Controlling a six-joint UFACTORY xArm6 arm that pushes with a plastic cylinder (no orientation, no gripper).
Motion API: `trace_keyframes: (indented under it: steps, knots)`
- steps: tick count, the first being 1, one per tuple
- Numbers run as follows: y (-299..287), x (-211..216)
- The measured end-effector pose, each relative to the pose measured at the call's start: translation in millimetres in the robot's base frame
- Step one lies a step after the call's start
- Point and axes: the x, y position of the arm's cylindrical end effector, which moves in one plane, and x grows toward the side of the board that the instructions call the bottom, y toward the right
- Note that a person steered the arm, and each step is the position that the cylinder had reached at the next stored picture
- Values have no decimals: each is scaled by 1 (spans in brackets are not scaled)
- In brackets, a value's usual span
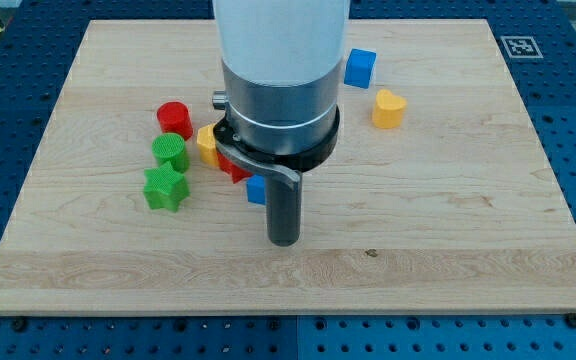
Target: Move the blue triangle closer to the red star
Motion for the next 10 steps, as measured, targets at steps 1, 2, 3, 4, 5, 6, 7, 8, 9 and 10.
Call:
trace_keyframes:
  steps: [1,2,3,4,5,6,7,8,9,10]
  knots:
    - [-1,0]
    - [-1,-3]
    - [-1,-7]
    - [-1,-10]
    - [-1,-14]
    - [-1,-19]
    - [-1,-23]
    - [-1,-27]
    - [-1,-28]
    - [-1,-28]
